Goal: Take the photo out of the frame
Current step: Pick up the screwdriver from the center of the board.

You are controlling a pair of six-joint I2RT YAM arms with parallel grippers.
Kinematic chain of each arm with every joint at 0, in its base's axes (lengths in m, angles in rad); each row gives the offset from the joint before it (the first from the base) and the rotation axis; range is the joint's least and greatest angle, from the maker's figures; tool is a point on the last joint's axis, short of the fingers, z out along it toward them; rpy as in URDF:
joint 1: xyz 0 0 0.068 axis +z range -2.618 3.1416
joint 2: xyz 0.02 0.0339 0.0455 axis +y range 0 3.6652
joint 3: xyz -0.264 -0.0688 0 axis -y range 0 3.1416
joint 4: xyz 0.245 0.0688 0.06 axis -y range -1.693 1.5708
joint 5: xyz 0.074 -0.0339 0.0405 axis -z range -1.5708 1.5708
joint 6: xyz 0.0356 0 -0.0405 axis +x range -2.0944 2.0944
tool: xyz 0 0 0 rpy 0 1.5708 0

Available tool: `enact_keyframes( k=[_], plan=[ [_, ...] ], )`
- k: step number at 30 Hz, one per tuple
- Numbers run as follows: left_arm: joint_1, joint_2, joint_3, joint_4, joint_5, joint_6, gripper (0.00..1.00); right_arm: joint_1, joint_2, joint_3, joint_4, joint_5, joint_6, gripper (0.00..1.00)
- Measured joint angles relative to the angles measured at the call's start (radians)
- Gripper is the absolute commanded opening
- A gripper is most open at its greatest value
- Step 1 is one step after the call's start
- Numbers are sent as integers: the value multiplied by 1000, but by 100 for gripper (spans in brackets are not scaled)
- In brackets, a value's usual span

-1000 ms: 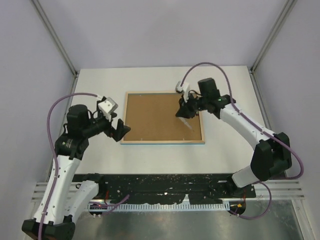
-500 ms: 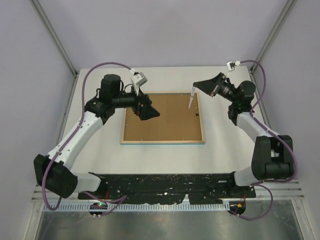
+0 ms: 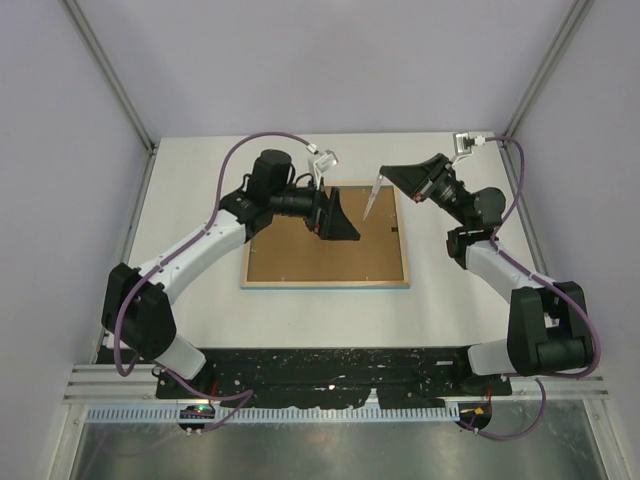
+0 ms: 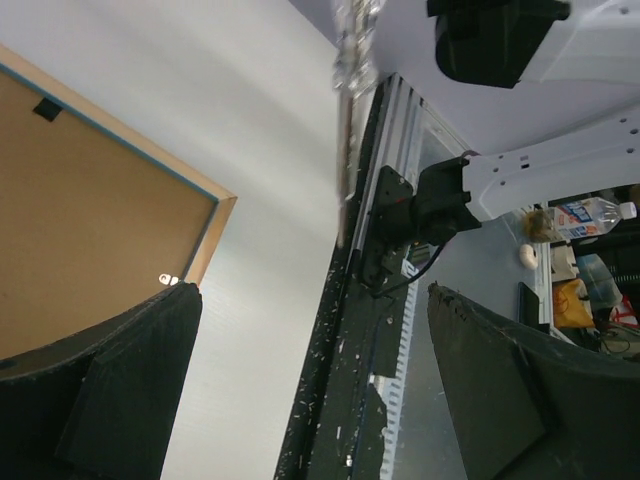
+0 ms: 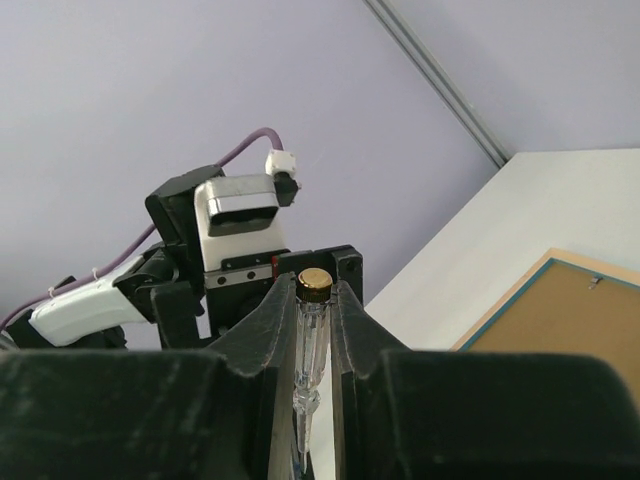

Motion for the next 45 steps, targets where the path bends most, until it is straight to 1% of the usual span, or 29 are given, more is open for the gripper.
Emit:
enact_keyframes(
  k=[7, 11, 15, 17, 19, 21, 27, 30, 31, 32, 33, 34, 35, 36, 37, 38, 39, 42, 43, 44, 45],
  plan=[
    [-39, 0, 36, 44, 27, -33, 92, 47, -1, -21, 2, 27, -16, 8],
    [-56, 6, 36, 46, 34, -40, 86, 51, -1, -22, 3, 32, -15, 8],
    [-64, 22, 36, 46, 35, -42, 78, 53, -1, -24, 5, 36, -15, 8],
    [-66, 32, 36, 45, 35, -42, 72, 53, -1, -28, 7, 36, -15, 8],
    [-70, 41, 36, 45, 35, -43, 64, 58, -1, -32, 9, 36, -15, 8],
    [-71, 46, 36, 44, 35, -45, 55, 64, -1, -34, 11, 37, -16, 8],
    [-71, 47, 37, 43, 34, -43, 23, 76, -1, -42, 11, 36, -16, 8],
    [-71, 47, 37, 41, 33, -40, 3, 77, -1, -43, 11, 36, -19, 8],
    [-71, 47, 37, 40, 30, -37, 0, 77, -1, -43, 11, 36, -19, 8],
    [-71, 47, 37, 34, 29, -31, 0, 77, -2, -43, 11, 36, -21, 9],
    [-71, 47, 38, 28, 23, -25, 0, 77, -2, -43, 10, 34, -26, 12],
    [-71, 47, 39, 20, 17, -14, 0, 77, -2, -43, 9, 30, -34, 22],
    [-71, 47, 42, 5, 10, 3, 0, 77, -2, -42, 0, 24, -45, 26],
    [-71, 47, 49, -21, -1, 24, 0, 77, -5, -40, -15, 14, -57, 35],
    [-71, 47, 54, -45, -10, 45, 0, 75, -8, -34, -41, -2, -74, 39],
    [-71, 47, 63, -79, -27, 80, 0, 71, -12, -18, -80, -35, -98, 44],
    [-71, 45, 73, -113, -43, 119, 0, 67, -14, -2, -116, -60, -121, 46],
    [-71, 22, 92, -212, -100, 251, 0, 48, -21, 83, -288, -170, -233, 53],
    [-71, 9, 92, -240, -114, 285, 0, 41, -22, 119, -357, -209, -279, 60],
    [-71, -7, 94, -277, -132, 333, 0, 35, -22, 149, -411, -241, -316, 64],
    [-71, -22, 101, -319, -143, 380, 0, 29, -22, 185, -485, -286, -369, 74]
  ],
)
